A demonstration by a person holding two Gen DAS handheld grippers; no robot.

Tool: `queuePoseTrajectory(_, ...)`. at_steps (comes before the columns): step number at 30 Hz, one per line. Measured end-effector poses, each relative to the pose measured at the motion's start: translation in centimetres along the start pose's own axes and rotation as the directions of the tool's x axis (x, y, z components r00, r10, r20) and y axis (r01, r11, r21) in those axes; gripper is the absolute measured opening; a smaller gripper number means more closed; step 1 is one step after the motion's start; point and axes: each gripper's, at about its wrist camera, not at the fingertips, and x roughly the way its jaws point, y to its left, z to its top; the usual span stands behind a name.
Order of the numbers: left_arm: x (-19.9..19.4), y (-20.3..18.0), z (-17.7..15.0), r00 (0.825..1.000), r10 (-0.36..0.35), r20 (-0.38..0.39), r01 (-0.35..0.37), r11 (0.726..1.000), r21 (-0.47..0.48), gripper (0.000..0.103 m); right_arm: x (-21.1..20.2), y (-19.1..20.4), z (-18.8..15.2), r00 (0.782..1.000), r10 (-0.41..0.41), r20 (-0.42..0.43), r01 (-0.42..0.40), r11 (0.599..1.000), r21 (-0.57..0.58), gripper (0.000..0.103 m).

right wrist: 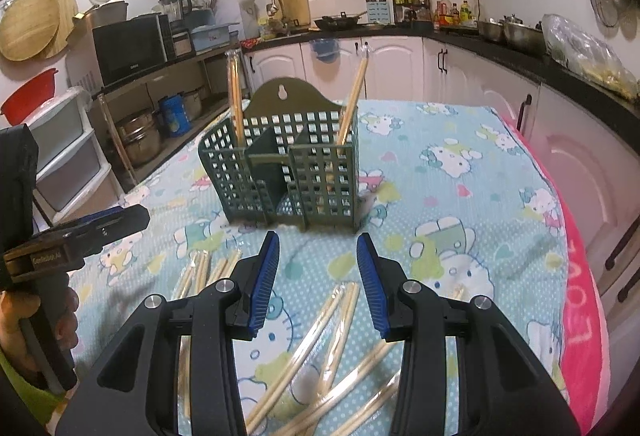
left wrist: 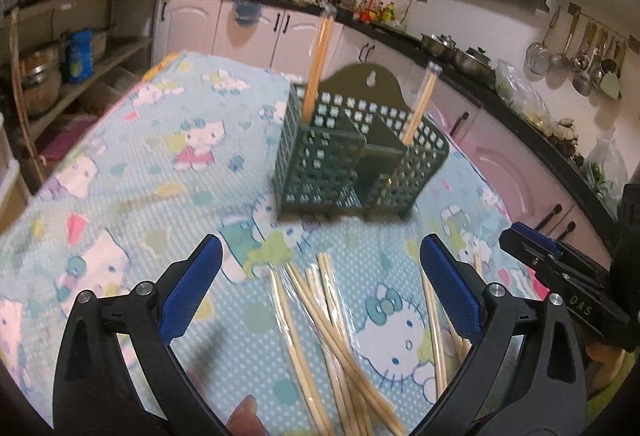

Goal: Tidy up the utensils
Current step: 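Withdraw the left tool from the caddy back toward the loose chopsticks, then close the left tool on another wrapped chopstick pair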

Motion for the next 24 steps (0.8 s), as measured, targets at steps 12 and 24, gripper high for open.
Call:
queuePoseTrajectory(12, 2.2, -0.1, -3.7, 0.990, -0.038, -0.135, 0.034, 0.999, -0.032, 0.075, 1.1, -0.7, -2.8, 0.997, 0.002, -0.083, -0.003, 1.000, -0.011, 0.039)
queuePoseTrajectory(24, 4.3, 0.1, -5.0, 0.970, -0.071, -0.234, 0.054, 0.995, -0.079, 0.050, 2.0, -1.8, -4.5, 0.992, 0.003, -0.127, -0.001, 1.000, 0.017, 0.039)
